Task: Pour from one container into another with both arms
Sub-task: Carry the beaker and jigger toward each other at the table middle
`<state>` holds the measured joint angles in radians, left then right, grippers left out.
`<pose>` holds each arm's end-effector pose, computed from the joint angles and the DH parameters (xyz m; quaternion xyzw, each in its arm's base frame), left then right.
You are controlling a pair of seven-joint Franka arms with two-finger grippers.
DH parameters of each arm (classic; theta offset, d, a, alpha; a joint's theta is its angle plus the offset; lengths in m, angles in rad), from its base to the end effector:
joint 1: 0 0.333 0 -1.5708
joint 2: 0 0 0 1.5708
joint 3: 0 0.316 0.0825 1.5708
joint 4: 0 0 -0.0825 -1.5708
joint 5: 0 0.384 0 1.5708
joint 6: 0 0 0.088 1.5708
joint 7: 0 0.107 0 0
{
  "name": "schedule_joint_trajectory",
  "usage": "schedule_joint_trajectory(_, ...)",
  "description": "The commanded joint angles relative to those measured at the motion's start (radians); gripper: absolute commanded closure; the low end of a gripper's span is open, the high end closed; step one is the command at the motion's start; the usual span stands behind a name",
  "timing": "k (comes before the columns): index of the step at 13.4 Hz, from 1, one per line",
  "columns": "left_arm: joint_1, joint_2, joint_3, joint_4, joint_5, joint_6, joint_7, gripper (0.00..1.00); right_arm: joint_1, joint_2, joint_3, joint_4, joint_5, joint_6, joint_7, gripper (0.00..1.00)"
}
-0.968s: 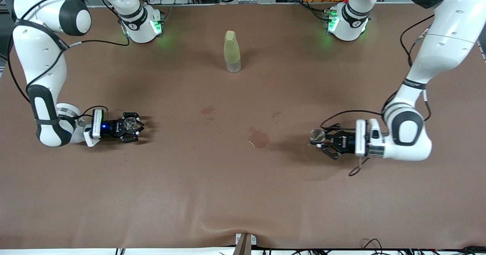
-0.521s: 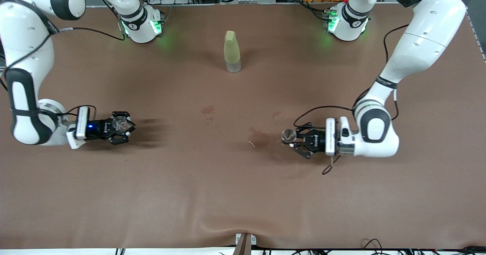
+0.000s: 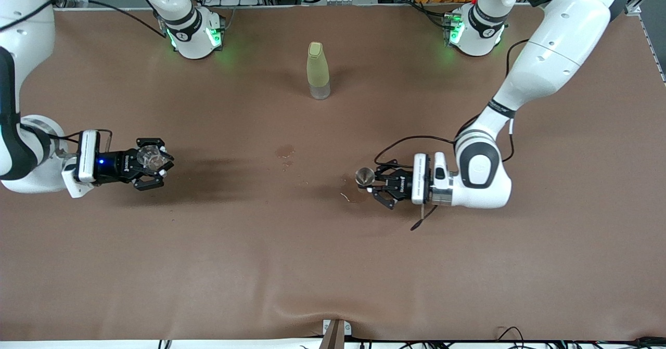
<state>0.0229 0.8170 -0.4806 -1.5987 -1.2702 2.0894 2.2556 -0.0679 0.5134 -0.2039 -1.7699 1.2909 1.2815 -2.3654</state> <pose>0.6244 -0.3039 0.2154 0.5199 -0.5835 0.4006 0.4783 0.6011 -0.0262 0.3104 -0.4818 -0.5677 -0.4358 0.5057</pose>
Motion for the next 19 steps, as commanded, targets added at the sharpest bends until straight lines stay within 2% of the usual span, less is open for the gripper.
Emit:
schedule_joint_trajectory(1, -0.076, 0.014, 0.007, 0.008, -0.102, 0.047, 0.109, 1.00, 0.037, -0.099, -0.008, -0.092, 0.011, 0.024, 0.043, 1.00)
schedule_joint_trajectory(3, -0.109, 0.022, 0.011, 0.006, -0.150, 0.064, 0.131, 1.00, 0.075, -0.131, -0.008, -0.120, 0.025, 0.033, 0.057, 1.00)
schedule_joint_trajectory(7, -0.188, 0.036, 0.011, 0.008, -0.192, 0.133, 0.127, 1.00, 0.166, -0.194, -0.006, -0.201, 0.111, 0.116, 0.060, 1.00)
schedule_joint_trajectory(10, -0.228, 0.045, 0.011, 0.008, -0.222, 0.159, 0.130, 1.00, 0.270, -0.223, -0.006, -0.265, 0.204, 0.198, 0.058, 1.00)
schedule_joint_trajectory(12, -0.261, 0.044, 0.011, 0.008, -0.258, 0.185, 0.137, 1.00, 0.330, -0.245, -0.008, -0.293, 0.235, 0.251, 0.057, 1.00)
schedule_joint_trajectory(16, -0.294, 0.045, 0.011, 0.019, -0.302, 0.219, 0.140, 1.00, 0.442, -0.303, -0.006, -0.383, 0.316, 0.361, 0.048, 1.00)
schedule_joint_trajectory(19, -0.319, 0.042, 0.011, 0.022, -0.345, 0.248, 0.140, 1.00, 0.511, -0.306, -0.006, -0.424, 0.384, 0.406, 0.029, 1.00)
